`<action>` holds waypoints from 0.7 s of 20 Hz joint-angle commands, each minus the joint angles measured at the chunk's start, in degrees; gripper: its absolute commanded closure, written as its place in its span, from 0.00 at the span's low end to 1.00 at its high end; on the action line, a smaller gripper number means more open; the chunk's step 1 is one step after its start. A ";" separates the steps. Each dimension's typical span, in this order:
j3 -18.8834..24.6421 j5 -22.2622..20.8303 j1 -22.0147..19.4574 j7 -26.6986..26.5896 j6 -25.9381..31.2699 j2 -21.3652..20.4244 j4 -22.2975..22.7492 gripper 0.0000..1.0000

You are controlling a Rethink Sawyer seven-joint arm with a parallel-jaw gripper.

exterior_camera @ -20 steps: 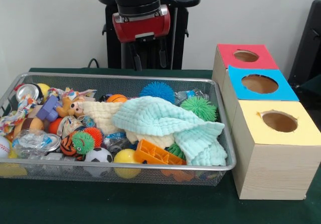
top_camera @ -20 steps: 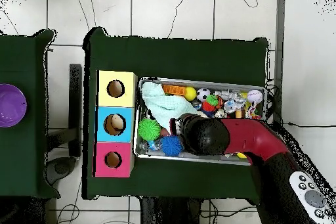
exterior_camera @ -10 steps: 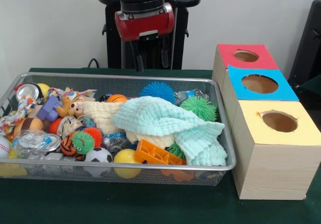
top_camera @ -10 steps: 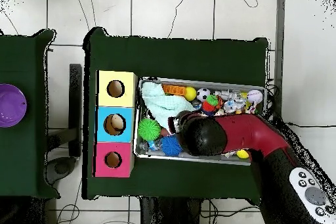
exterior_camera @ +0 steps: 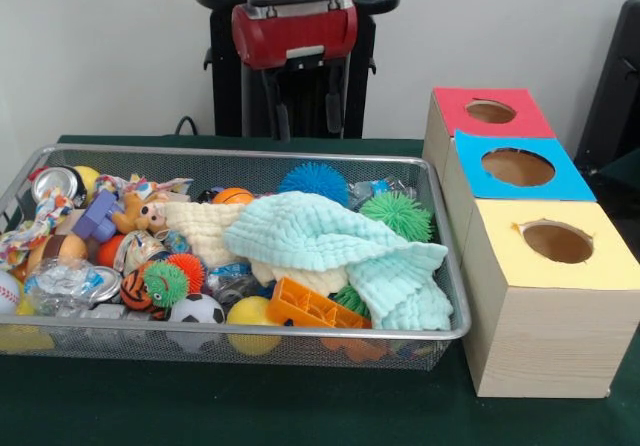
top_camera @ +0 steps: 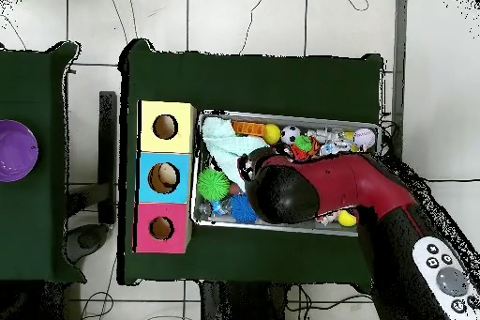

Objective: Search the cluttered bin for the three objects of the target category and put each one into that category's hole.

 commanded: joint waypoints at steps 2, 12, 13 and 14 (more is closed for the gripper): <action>7.15 -8.07 -1.61 -16.61 -2.23 -1.81 -4.12 0.00; 10.23 -12.63 -5.31 -18.86 -0.93 2.24 -5.68 0.00; 10.51 -13.07 -5.81 -19.18 -1.10 3.01 -5.82 0.00; 10.53 -13.42 -6.20 -19.12 -1.25 3.65 -5.88 0.00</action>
